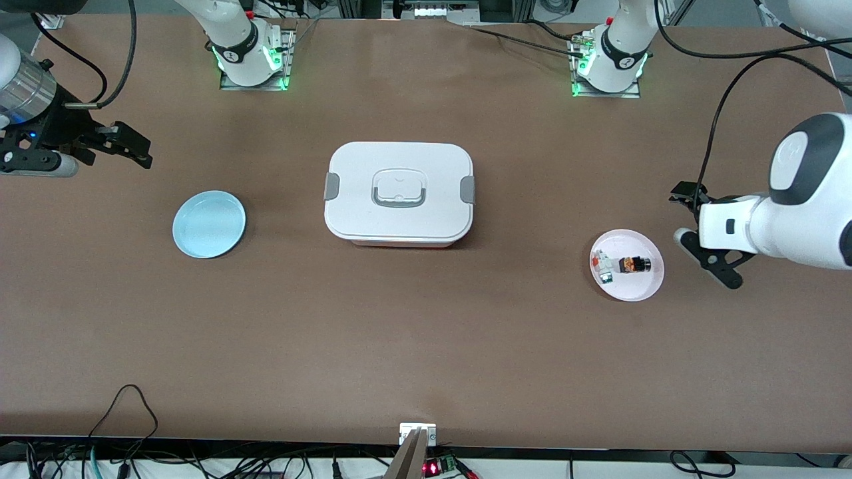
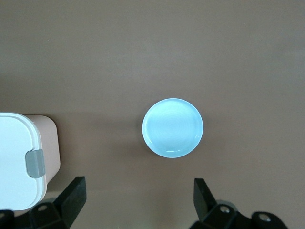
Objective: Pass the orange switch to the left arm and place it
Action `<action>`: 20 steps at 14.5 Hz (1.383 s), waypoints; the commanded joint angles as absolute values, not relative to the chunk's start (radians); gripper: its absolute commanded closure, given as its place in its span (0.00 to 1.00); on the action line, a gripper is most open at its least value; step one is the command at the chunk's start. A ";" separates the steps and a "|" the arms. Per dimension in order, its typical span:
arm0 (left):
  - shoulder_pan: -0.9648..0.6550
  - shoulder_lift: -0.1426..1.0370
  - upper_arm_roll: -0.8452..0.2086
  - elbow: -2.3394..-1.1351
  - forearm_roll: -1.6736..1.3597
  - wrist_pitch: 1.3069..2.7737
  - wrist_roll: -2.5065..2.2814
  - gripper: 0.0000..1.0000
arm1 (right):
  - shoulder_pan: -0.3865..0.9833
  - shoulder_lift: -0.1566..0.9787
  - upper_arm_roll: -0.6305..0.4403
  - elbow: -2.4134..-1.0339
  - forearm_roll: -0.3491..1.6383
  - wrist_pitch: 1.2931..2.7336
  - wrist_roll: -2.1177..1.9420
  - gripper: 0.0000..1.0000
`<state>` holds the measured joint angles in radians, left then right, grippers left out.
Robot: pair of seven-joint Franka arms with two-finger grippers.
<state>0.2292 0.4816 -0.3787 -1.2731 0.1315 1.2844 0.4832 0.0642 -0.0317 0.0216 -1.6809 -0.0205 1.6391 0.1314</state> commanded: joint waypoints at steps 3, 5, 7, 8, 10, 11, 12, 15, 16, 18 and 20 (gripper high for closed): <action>0.074 0.203 -0.214 -1.481 0.069 1.448 0.201 0.00 | 0.064 -0.028 0.021 -1.637 -0.014 1.618 0.115 0.00; 0.009 0.089 -0.125 -1.587 0.069 1.553 0.173 0.00 | 0.064 -0.025 0.021 -1.635 -0.015 1.620 0.114 0.00; 0.003 -0.003 -0.109 -1.688 0.071 1.603 0.109 0.00 | 0.064 -0.025 0.020 -1.634 -0.015 1.624 0.115 0.00; 0.003 -0.035 -0.109 -1.724 0.071 1.612 0.041 0.00 | 0.063 -0.025 0.020 -1.632 -0.014 1.626 0.114 0.00; -0.030 -0.037 -0.071 -1.729 0.071 1.626 -0.003 0.00 | 0.063 -0.026 0.020 -1.632 -0.012 1.626 0.115 0.00; -0.034 -0.035 -0.051 -1.727 0.064 1.635 0.001 0.00 | 0.063 -0.026 0.020 -1.632 -0.014 1.626 0.115 0.00; -0.038 -0.035 -0.038 -1.727 0.048 1.635 0.002 0.00 | 0.064 -0.026 0.020 -1.634 -0.014 1.626 0.115 0.00; -0.052 -0.035 -0.028 -1.723 0.009 1.635 0.002 0.00 | 0.064 -0.025 0.021 -1.632 -0.014 1.628 0.115 0.00; -0.058 -0.034 -0.026 -1.721 0.012 1.637 -0.003 0.00 | 0.064 -0.025 0.021 -1.634 -0.014 1.628 0.115 0.00; -0.051 -0.025 -0.031 -1.715 0.012 1.637 0.002 0.00 | 0.063 -0.025 0.020 -1.632 -0.012 1.626 0.115 0.00; -0.051 -0.021 -0.038 -1.701 0.017 1.631 0.003 0.00 | 0.064 -0.025 0.021 -1.634 -0.012 1.624 0.115 0.00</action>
<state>-0.0392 -0.0198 -0.0457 -1.7078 0.0308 1.6267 0.0081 0.0643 -0.0321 0.0215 -1.6553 -0.0205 1.6381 0.1297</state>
